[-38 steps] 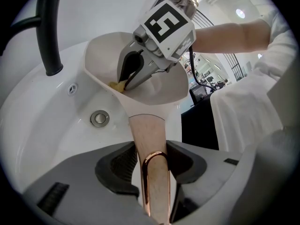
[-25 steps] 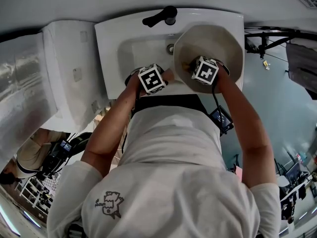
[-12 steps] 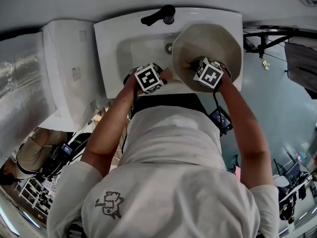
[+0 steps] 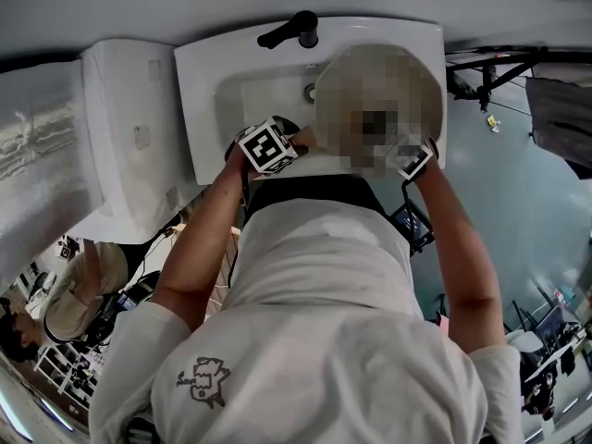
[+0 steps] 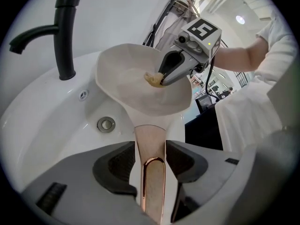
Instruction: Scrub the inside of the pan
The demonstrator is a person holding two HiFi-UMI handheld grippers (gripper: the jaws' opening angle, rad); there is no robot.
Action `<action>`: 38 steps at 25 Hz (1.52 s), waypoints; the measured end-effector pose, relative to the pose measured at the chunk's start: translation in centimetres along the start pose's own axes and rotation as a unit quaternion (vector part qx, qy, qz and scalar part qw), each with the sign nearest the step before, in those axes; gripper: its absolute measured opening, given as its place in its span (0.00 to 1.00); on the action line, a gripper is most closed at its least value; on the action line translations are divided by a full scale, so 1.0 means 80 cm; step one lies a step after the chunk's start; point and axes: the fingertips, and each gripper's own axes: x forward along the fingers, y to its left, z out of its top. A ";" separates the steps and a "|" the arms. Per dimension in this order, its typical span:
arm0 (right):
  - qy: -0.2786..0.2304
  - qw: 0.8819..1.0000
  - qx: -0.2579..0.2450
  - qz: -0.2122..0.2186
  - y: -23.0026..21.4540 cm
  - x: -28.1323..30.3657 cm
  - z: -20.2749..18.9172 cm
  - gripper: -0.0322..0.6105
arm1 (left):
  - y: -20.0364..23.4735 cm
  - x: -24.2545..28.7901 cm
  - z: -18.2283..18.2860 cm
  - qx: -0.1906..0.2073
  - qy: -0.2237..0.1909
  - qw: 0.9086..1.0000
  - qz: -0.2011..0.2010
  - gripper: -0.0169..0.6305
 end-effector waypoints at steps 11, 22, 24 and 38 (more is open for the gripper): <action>-0.053 0.998 0.025 -0.015 0.000 -0.043 0.004 0.14 | -0.013 -0.034 0.017 0.006 -0.023 0.997 0.071 0.34; -0.128 0.990 0.047 -0.039 0.016 -0.091 0.008 0.14 | -0.057 -0.097 0.025 -0.015 -0.119 0.978 0.169 0.24; -0.141 0.987 0.057 -0.045 0.021 -0.099 0.011 0.14 | -0.068 -0.109 0.031 -0.018 -0.152 0.973 0.173 0.20; -0.194 0.971 0.099 -0.103 0.104 -0.128 0.082 0.14 | -0.128 -0.231 0.029 0.106 -0.278 0.935 0.195 0.03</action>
